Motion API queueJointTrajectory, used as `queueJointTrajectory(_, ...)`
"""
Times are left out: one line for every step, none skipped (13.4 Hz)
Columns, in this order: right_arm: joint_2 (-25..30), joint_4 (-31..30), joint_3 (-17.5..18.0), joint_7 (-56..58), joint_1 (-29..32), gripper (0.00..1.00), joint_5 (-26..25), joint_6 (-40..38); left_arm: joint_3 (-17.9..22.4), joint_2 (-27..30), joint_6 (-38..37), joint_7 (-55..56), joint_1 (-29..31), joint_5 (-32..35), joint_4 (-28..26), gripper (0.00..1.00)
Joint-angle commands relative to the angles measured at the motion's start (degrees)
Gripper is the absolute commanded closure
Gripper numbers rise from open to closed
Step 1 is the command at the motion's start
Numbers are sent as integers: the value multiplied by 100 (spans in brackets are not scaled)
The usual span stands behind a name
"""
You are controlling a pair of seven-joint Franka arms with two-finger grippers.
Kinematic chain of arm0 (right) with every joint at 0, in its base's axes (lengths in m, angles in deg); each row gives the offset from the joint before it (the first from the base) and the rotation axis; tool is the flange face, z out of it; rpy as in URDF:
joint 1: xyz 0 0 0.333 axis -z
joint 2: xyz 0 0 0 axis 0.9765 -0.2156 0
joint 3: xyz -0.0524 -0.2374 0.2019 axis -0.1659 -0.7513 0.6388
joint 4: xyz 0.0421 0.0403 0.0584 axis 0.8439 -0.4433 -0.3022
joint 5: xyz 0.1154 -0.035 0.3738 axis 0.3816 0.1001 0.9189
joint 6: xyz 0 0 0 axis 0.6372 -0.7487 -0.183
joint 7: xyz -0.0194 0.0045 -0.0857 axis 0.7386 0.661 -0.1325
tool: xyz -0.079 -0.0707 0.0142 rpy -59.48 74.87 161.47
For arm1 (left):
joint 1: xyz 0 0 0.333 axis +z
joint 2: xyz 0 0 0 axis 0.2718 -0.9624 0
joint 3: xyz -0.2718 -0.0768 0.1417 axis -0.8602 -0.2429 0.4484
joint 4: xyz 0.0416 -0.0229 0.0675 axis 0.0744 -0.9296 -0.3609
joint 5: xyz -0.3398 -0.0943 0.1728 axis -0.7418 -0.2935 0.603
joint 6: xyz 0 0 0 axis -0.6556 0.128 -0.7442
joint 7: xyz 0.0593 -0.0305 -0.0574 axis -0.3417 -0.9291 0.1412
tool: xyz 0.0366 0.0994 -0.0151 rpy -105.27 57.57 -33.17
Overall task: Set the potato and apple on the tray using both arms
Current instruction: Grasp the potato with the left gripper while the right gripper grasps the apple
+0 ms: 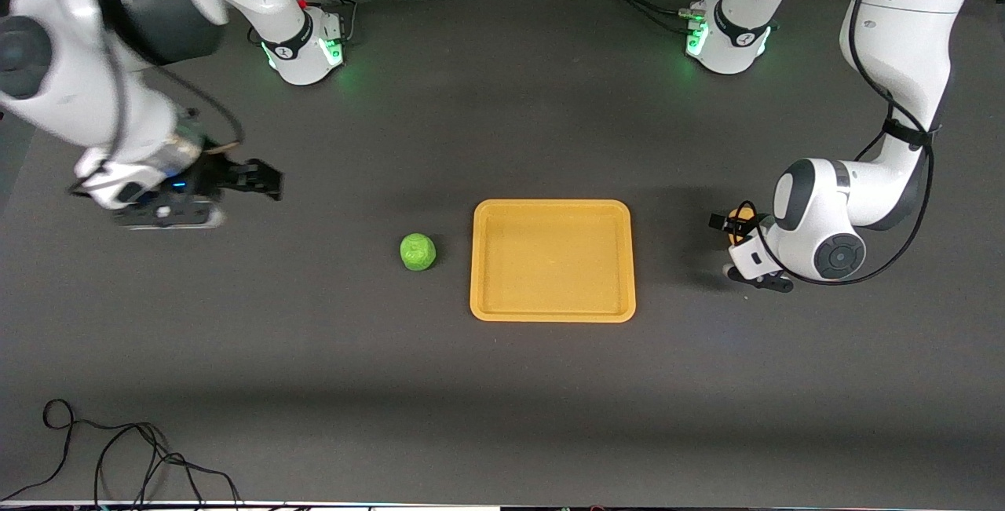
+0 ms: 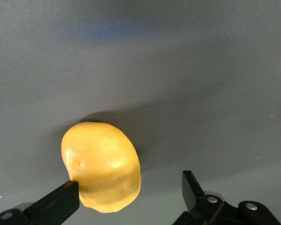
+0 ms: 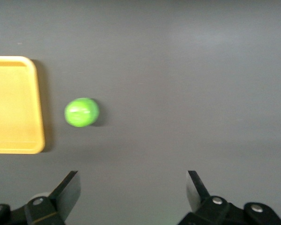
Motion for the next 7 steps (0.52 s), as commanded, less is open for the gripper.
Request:
queueJointTrajectory(69,-341,-43,-1029,-836,0,47,561,40,77,-175,-104,-57,49,36,5)
queueJointTrajectory(17,-377,-43,-1398,-1118,0,47,719,40,77,-184,-104,-40,67,53,5)
queueJointTrajectory(-19,-403,-51,-1723,-1416,0,47,834,40,86,-184,-104,-13,154,62,4)
queueJointTrajectory(-36,-482,-52,-1935,-1585,0,30,957,40,95,-184,-104,4,277,71,2)
queueJointTrajectory(-28,-630,-52,-1981,-1630,0,-14,1141,49,103,-184,-104,13,295,88,2)
queueJointTrajectory(-2,-858,-69,-1973,-1613,0,-23,1352,49,95,-175,-104,22,304,88,2)
queueJointTrajectory(16,-1086,-87,-1973,-1613,0,-40,1589,49,51,-114,-96,13,304,54,2)
